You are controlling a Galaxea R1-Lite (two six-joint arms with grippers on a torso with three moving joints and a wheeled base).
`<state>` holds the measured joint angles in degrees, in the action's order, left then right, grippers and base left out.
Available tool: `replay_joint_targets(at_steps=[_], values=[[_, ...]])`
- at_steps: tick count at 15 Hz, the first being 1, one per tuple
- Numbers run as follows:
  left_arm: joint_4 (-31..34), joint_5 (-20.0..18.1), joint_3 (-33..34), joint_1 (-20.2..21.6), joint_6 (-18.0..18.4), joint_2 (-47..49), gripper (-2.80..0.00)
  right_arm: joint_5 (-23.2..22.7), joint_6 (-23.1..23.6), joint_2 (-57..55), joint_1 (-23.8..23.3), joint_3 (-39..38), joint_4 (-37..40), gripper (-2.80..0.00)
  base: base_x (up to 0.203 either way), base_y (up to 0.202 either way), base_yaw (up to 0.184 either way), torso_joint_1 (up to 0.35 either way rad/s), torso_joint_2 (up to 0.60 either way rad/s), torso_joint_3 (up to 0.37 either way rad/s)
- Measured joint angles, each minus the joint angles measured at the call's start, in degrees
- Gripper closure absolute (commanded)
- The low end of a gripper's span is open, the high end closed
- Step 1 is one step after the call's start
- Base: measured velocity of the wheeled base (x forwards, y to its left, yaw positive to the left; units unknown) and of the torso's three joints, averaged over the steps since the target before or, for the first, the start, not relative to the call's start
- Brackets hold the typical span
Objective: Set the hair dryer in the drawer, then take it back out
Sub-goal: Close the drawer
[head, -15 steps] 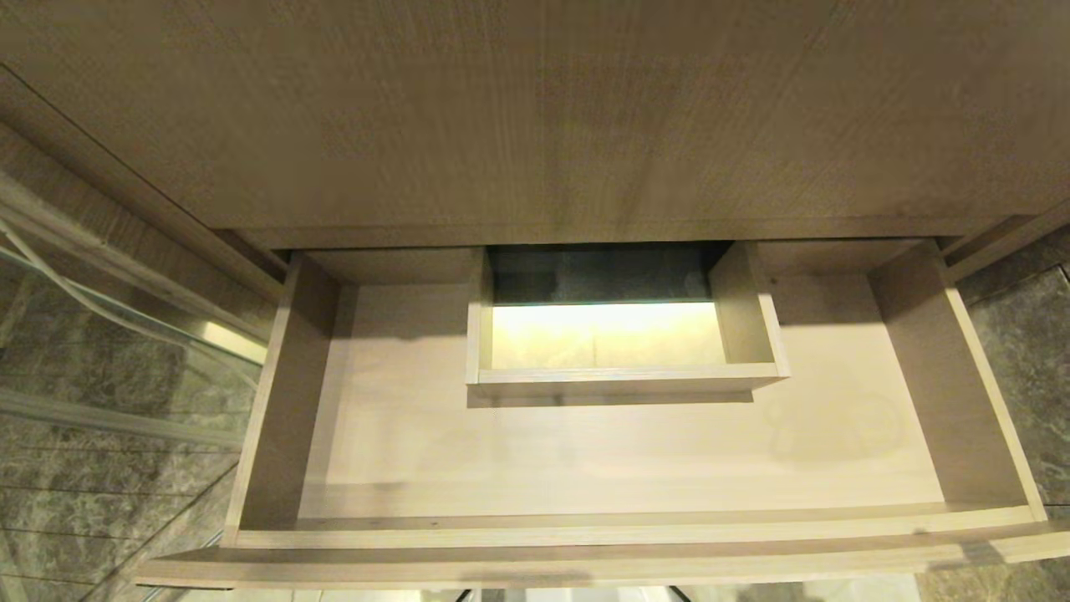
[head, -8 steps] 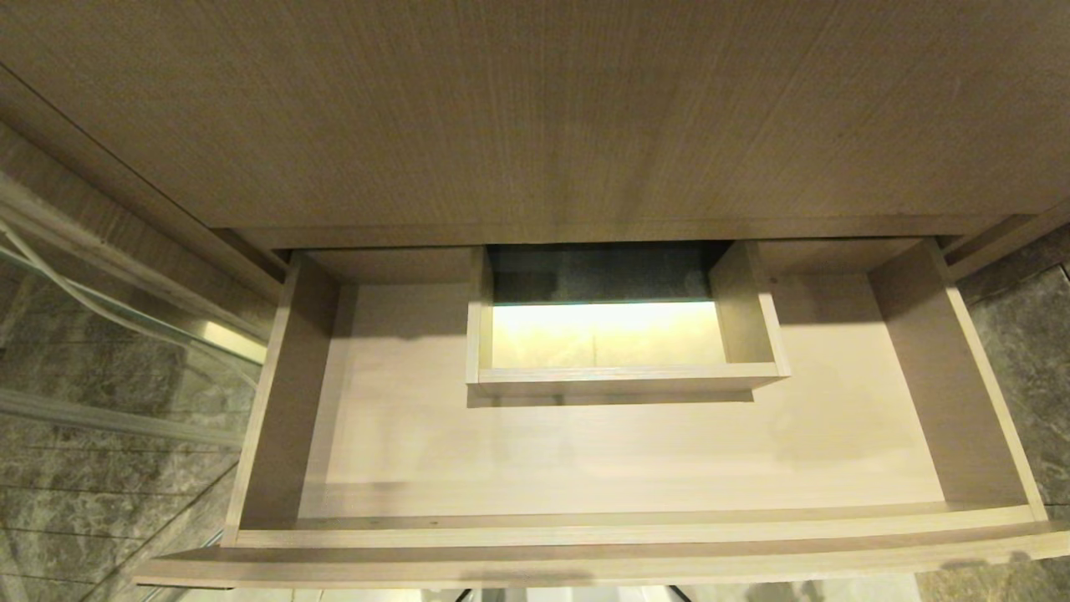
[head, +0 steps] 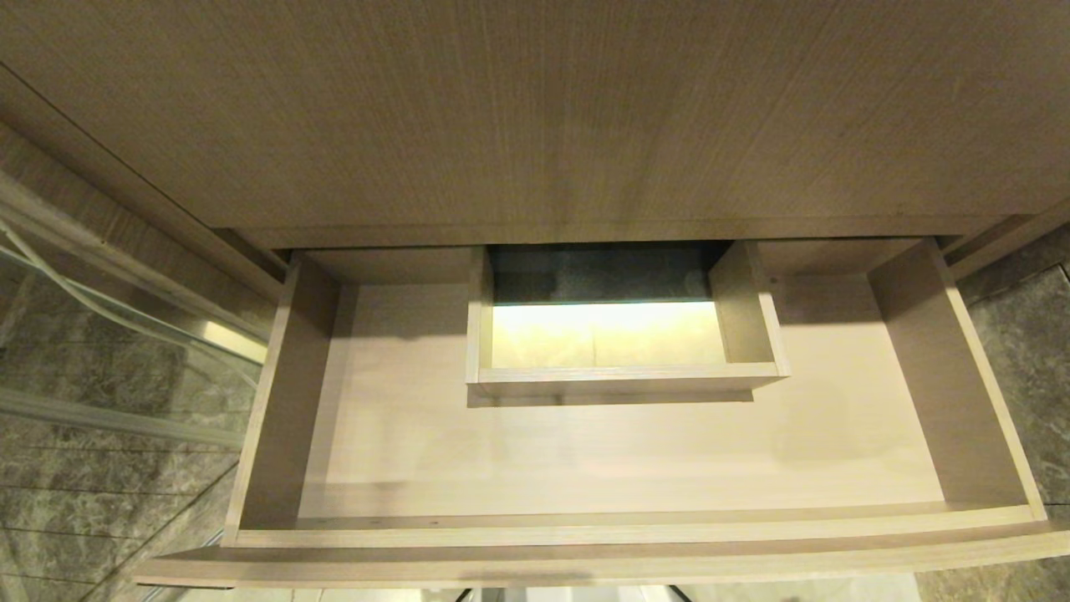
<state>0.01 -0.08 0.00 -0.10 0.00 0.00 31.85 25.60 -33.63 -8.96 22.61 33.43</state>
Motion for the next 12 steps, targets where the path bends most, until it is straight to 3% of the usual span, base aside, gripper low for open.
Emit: replay_joint_targets(at_steps=[4, 6, 9, 12], values=[[0.0, 0.0, 0.0, 0.0, 0.0, 0.0, 0.00, -0.9, -0.2, -12.8, -2.3, 4.0, 2.9, 0.00, 0.000, 0.000, 0.000, 0.000, 0.00, 0.000], [0.0, 0.0, 0.0, 0.0, 0.0, 0.0, 0.00, -3.8, -1.9, -17.3, -3.2, 6.2, 1.9, 0.00, 0.000, 0.000, 0.000, 0.000, 0.00, 0.000], [0.0, 0.0, 0.0, 0.0, 0.0, 0.0, 0.00, -11.0, -5.5, -28.3, -4.0, 10.6, -3.9, 0.00, 0.000, 0.000, 0.000, 0.000, 0.00, 0.000], [0.0, 0.0, 0.0, 0.0, 0.0, 0.0, 0.00, -15.1, -6.8, -40.2, -4.4, 14.4, -13.3, 0.00, 0.000, 0.000, 0.000, 0.000, 0.00, 0.000]])
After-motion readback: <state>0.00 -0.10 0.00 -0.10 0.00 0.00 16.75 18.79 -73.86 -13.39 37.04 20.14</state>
